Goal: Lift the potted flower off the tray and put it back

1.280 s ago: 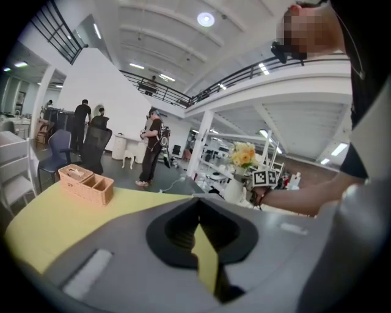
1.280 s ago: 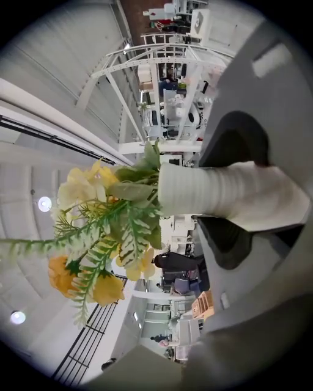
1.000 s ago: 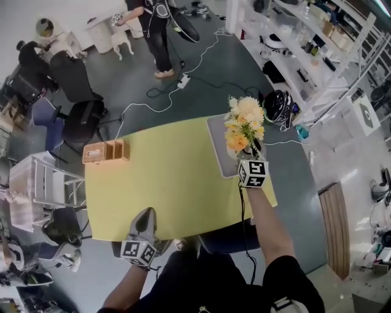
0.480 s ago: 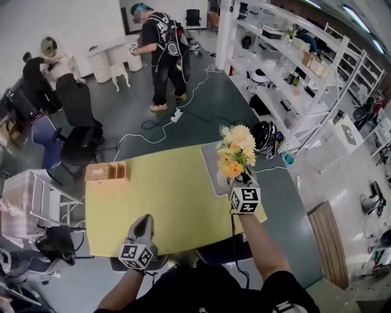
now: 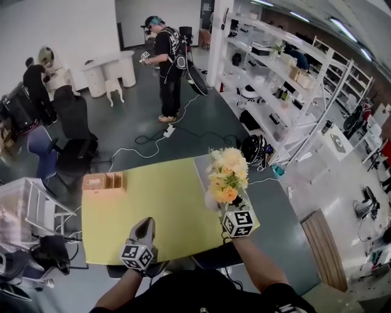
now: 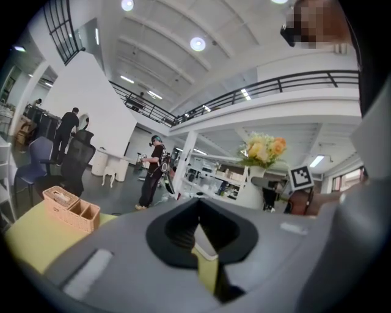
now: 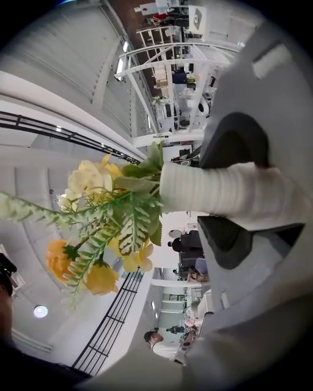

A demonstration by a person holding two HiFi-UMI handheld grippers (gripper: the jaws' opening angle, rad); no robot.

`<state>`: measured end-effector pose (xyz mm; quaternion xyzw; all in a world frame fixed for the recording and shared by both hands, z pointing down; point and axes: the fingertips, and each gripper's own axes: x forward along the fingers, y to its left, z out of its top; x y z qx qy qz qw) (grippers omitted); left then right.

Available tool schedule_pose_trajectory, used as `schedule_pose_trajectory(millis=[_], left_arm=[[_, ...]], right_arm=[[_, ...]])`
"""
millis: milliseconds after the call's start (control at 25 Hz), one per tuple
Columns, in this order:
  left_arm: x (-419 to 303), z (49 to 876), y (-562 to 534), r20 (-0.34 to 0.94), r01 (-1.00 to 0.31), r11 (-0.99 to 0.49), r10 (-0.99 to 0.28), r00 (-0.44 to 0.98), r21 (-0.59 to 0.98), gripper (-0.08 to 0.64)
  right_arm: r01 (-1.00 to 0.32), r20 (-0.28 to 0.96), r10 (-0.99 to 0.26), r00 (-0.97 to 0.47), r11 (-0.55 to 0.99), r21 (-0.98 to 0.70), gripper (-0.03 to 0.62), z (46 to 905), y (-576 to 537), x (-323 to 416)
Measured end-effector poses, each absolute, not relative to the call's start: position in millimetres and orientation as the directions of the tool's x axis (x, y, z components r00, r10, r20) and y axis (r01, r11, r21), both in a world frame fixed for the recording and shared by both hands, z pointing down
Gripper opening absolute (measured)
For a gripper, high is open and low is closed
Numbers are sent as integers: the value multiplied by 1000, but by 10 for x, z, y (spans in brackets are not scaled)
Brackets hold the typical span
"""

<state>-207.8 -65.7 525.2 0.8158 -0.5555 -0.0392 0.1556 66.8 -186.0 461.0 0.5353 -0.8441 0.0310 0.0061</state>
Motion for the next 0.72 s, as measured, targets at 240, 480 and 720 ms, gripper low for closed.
schedule_pose_trajectory(millis=[240,480,720], left_arm=[[-2050,5274,-651,103,-889,-349,-914,393,297,8],[-2026,5291,-644,103,-885,-359,-909,403,295,8],[-2008,5251,-660,103,-884,-361,-908,406,295,8]], right_arm=[[-890,34,-890,-455,453,-47,247,4588,-1537,523],[-883,39,-883,-468,464,-71,247,4634,-1338,441],[-879,34,-879,-476,472,-71,246,4594,-1219,388]])
